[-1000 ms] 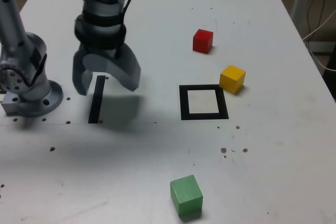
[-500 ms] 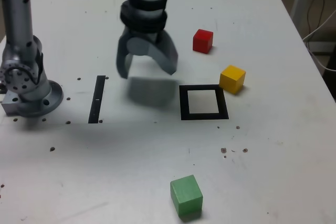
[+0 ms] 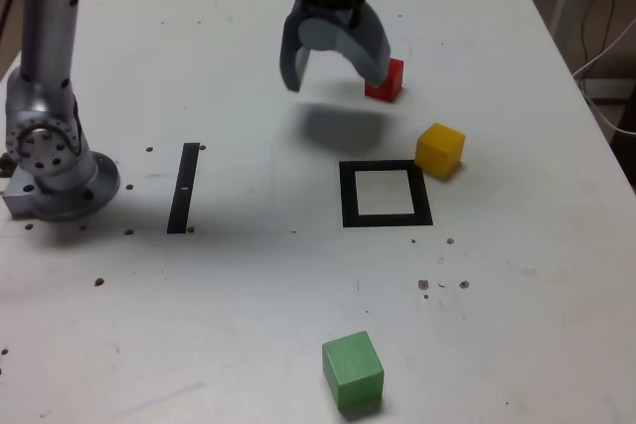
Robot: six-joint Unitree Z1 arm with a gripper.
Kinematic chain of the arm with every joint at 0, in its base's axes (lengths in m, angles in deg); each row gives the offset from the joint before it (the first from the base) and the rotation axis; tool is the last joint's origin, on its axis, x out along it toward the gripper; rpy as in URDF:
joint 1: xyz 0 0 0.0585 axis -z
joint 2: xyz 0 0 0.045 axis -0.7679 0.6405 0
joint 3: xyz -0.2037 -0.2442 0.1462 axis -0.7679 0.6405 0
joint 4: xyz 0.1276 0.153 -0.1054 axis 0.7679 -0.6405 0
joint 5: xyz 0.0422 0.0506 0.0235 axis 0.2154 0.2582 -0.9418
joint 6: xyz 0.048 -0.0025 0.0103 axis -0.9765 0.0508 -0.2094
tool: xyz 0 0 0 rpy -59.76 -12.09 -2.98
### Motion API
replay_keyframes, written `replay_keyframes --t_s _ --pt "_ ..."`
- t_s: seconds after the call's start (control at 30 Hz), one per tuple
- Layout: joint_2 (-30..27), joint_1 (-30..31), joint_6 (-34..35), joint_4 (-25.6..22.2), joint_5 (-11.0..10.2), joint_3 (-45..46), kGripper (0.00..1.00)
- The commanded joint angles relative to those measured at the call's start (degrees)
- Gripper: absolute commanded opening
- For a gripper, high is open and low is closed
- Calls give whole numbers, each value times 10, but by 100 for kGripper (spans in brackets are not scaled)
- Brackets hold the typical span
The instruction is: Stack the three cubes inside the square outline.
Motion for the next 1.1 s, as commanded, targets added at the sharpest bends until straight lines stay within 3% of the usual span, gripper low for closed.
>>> replay_keyframes --t_s 0.0,0.3,0.67,0.93,1.07 --pt "14 -8 -19 -6 -4 -22 99" --pt "70 -26 -93 -29 -11 -111 99" --pt "129 -29 -111 -49 -13 -182 96" --pt "159 -26 -111 -70 -14 -210 88" --pt "164 -21 -106 -74 -17 -217 78"
